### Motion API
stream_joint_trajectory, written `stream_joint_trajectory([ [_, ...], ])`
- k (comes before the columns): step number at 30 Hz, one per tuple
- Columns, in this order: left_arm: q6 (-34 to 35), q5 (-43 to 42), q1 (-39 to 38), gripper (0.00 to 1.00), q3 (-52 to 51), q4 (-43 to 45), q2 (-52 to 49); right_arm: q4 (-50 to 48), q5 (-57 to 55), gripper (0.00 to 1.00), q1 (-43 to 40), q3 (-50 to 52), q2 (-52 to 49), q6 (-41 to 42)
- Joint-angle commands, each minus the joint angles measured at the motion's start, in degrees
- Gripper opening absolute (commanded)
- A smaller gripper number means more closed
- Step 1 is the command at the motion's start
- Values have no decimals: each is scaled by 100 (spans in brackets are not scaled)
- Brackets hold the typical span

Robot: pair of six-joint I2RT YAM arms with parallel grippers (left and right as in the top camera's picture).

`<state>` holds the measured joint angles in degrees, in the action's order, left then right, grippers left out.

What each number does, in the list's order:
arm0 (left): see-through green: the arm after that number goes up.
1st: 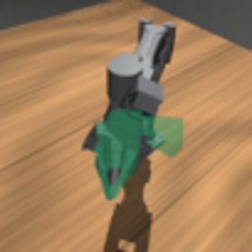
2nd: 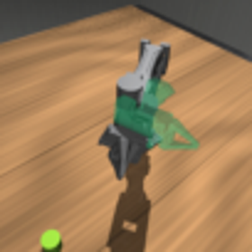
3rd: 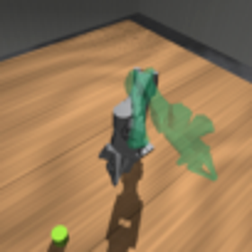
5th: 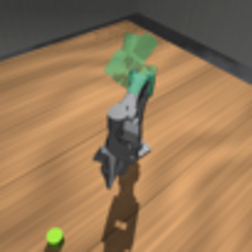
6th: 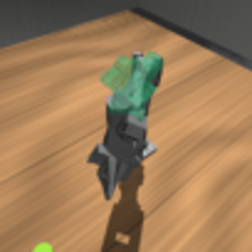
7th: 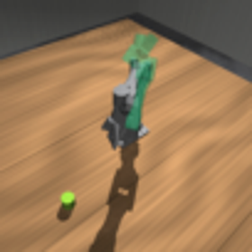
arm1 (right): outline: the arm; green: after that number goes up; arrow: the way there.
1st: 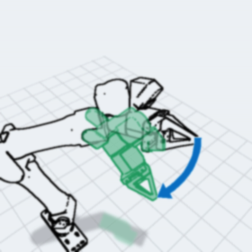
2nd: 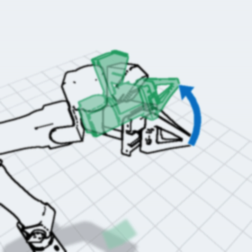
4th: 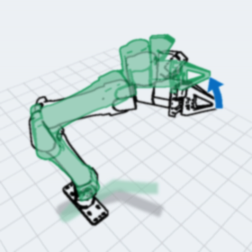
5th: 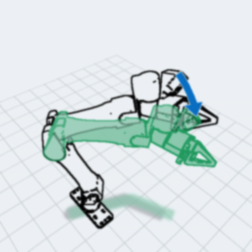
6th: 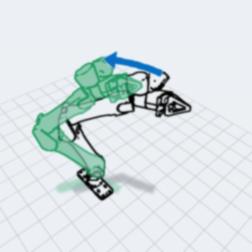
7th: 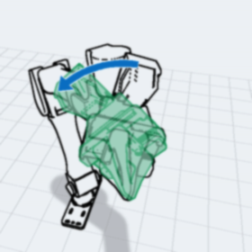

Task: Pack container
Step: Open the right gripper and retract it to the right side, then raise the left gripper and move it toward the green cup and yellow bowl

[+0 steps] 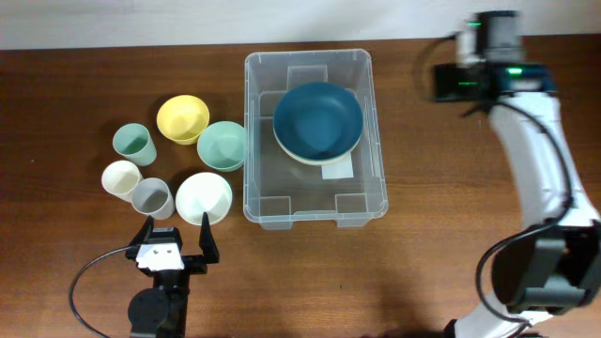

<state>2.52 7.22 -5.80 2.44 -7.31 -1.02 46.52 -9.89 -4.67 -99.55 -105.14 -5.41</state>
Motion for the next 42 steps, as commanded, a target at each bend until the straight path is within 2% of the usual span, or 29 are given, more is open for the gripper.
stream_joint_trajectory([
  [1,-109,-61,35,100,-52,20,2,66,-63,99,-726,-85,144,507],
  [7,-109,-61,35,99,-52,20,2,68,20,99,-1587,-85,140,507],
  [13,-109,-61,35,100,-52,20,2,66,20,99,-1950,-85,138,505],
  [40,-109,-59,35,100,-52,42,2,66,20,99,-2011,-85,138,505],
  [42,-343,354,35,99,-52,249,2,66,20,99,-2011,-85,138,505],
])
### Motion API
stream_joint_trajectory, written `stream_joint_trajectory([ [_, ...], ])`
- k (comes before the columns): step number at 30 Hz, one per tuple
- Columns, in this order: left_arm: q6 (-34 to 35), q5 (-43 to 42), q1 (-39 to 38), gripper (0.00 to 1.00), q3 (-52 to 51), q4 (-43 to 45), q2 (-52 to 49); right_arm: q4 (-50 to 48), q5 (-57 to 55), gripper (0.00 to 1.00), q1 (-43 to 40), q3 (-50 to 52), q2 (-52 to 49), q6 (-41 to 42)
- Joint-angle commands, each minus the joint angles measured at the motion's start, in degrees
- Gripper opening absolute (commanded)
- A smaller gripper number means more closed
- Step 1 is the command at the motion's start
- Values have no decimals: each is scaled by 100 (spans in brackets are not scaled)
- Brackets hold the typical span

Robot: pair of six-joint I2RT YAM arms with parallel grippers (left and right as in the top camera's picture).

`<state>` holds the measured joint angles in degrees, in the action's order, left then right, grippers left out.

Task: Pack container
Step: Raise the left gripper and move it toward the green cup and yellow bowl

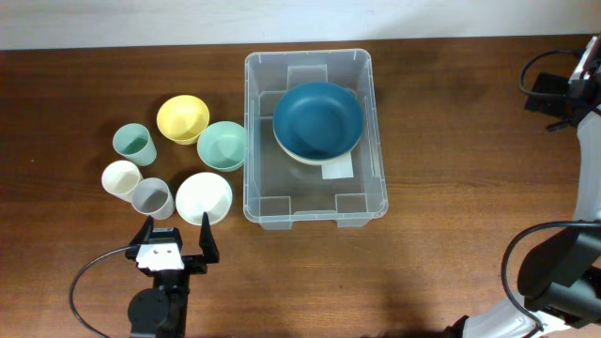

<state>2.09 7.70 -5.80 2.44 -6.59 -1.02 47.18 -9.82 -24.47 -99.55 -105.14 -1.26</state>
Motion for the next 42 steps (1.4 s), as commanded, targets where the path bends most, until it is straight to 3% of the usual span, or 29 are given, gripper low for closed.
stream_joint_trajectory([
  [1,-433,525,35,99,-52,319,2,0,13,99,-31,-85,138,90],
  [6,-1604,815,35,99,-28,2181,-13,0,13,99,-31,-85,138,90],
  [8,-1727,1043,35,99,118,2459,-105,0,13,99,-31,-85,138,90],
  [14,-2179,1342,35,100,1408,1869,-1161,0,13,99,-31,-85,138,90],
  [22,-2494,1377,35,99,3897,997,-3762,0,13,99,-31,-85,138,90],
  [30,-2487,1287,302,100,6317,-970,-6378,0,13,99,-31,-85,138,90],
  [35,-2490,1255,284,100,6747,-1047,-7252,0,13,99,-31,-85,138,90],
  [42,-2487,529,280,100,6747,-837,-7908,0,13,99,-31,-85,138,90],
])
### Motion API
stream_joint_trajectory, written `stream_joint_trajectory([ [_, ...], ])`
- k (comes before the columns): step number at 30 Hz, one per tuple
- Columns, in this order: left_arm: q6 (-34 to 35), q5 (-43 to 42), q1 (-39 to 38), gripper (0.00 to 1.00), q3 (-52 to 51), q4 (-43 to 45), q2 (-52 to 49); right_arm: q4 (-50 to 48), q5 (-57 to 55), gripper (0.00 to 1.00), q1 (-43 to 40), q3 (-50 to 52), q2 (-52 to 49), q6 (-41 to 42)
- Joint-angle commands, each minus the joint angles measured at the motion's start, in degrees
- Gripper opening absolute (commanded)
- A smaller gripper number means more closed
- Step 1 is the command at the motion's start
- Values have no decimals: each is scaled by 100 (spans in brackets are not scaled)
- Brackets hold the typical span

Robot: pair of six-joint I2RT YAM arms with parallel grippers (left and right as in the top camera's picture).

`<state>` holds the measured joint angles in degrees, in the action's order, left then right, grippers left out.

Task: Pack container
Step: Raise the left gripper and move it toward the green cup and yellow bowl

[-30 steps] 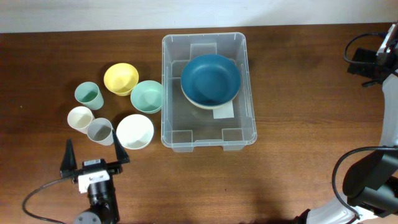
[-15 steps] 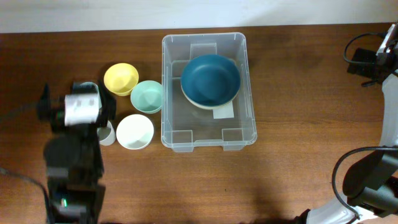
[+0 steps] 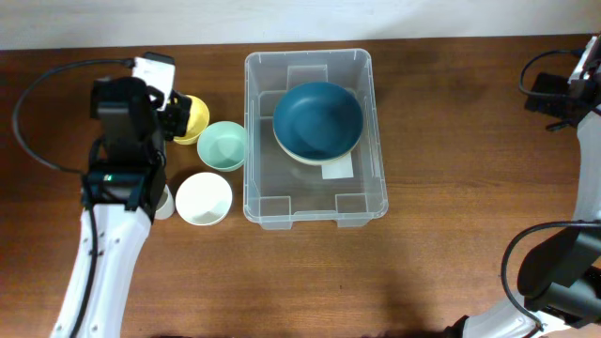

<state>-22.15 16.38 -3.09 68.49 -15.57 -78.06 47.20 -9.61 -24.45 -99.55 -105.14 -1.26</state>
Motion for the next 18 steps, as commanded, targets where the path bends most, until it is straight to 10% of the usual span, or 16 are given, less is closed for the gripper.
stream_joint_trajectory([
  [1,-46,-332,31,100,142,83,-271,-2,-9,99,-33,-85,138,90],
  [18,2859,-1609,2155,100,142,313,-737,-2,-9,99,-33,-85,138,90],
])
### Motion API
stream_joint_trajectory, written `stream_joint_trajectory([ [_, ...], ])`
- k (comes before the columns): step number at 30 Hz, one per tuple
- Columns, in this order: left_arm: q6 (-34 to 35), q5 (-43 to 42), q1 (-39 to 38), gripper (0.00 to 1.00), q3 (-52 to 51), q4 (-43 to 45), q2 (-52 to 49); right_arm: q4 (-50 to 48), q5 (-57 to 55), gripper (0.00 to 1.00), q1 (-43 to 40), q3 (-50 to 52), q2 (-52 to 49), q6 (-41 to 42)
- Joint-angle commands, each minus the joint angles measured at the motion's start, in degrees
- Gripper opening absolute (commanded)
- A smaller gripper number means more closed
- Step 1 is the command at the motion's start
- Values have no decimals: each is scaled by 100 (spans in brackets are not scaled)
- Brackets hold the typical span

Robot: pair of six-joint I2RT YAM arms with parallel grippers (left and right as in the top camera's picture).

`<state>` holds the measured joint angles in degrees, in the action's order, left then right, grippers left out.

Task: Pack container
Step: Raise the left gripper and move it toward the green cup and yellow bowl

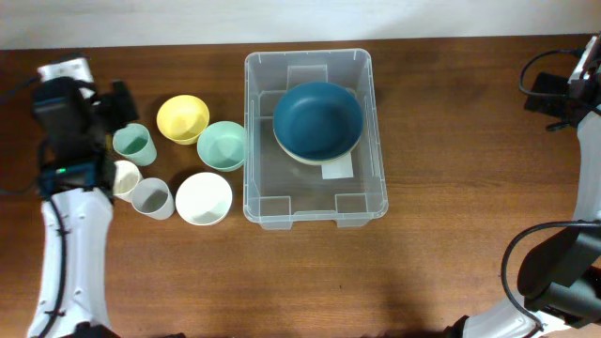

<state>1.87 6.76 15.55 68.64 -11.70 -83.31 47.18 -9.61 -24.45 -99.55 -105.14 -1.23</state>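
A clear plastic container (258, 211) stands mid-table. Inside it a dark blue bowl (317, 120) sits stacked on a pale bowl. To its left lie a yellow bowl (182, 117), a mint bowl (222, 145) and a white bowl (204, 198). Further left stand a green cup (133, 144), a cream cup (122, 178) and a grey cup (152, 198). My left gripper (119, 103) hovers at the far left, just above the green cup; its jaws cannot be made out. My right gripper (547, 94) is at the right edge, far from everything, its jaws unreadable.
The left arm (70, 225) runs down the table's left side, beside the cream cup. The right arm (587, 178) runs along the right edge. Bare wood lies between the container and the right arm.
My left arm has moved left, from over the cups next to the yellow bowl to the table's left edge. The green and cream cups show again. No dish has shifted.
At first my right arm was near the container's back right corner and my left gripper rested open at the front edge. Then the right arm was at the right edge. Later the left arm was over the cups, and now further left. All dishes have kept their places.
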Motion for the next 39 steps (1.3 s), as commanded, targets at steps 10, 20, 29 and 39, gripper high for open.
stream_joint_trajectory([
  [10,90,-1263,627,89,127,4,-1464,0,-9,99,-33,-85,138,87],
  [20,90,-1235,638,59,127,175,-1827,0,-9,99,-33,-85,138,87],
  [29,94,-1239,636,59,127,-533,-1827,0,-9,99,-33,-85,138,87],
  [39,92,-1226,638,61,125,-608,-2081,0,-9,99,-33,-85,138,87],
])
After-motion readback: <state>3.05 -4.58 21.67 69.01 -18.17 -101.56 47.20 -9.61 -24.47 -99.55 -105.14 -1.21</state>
